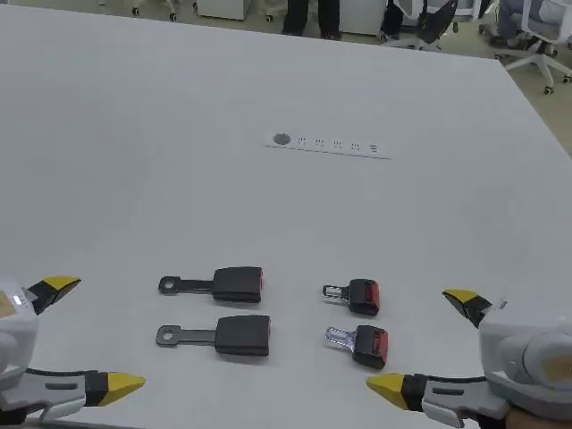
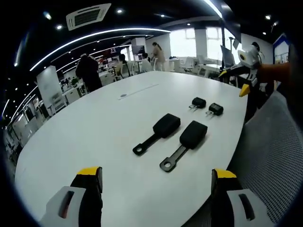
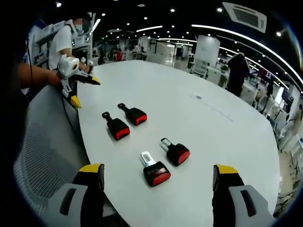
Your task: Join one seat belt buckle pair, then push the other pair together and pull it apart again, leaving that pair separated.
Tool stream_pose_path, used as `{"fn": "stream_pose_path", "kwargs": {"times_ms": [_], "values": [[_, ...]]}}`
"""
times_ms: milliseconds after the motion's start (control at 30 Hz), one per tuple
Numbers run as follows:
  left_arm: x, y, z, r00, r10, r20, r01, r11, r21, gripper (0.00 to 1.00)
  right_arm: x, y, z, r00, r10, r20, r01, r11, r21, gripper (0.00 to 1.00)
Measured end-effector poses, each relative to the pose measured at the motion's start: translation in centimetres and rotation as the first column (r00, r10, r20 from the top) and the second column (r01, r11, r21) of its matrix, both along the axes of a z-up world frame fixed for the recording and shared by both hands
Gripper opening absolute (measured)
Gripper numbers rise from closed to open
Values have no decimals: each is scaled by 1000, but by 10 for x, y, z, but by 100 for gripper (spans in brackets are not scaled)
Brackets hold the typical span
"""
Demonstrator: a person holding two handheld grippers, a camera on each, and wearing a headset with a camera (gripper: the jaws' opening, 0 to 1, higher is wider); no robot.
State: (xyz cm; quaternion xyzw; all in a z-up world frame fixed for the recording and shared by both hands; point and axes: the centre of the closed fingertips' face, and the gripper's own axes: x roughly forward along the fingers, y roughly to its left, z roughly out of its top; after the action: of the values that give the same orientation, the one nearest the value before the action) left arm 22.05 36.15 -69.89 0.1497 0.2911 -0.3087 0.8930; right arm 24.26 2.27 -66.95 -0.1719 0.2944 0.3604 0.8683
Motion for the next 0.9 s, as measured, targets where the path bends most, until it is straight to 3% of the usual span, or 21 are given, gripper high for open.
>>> {"fn": "stream_pose_path", "kwargs": {"times_ms": [900], "values": [[-2, -3, 1, 1000, -2, -1, 2, 1000, 11, 94, -5, 6, -6, 1000, 14, -16, -14, 1000, -1, 95]]}}
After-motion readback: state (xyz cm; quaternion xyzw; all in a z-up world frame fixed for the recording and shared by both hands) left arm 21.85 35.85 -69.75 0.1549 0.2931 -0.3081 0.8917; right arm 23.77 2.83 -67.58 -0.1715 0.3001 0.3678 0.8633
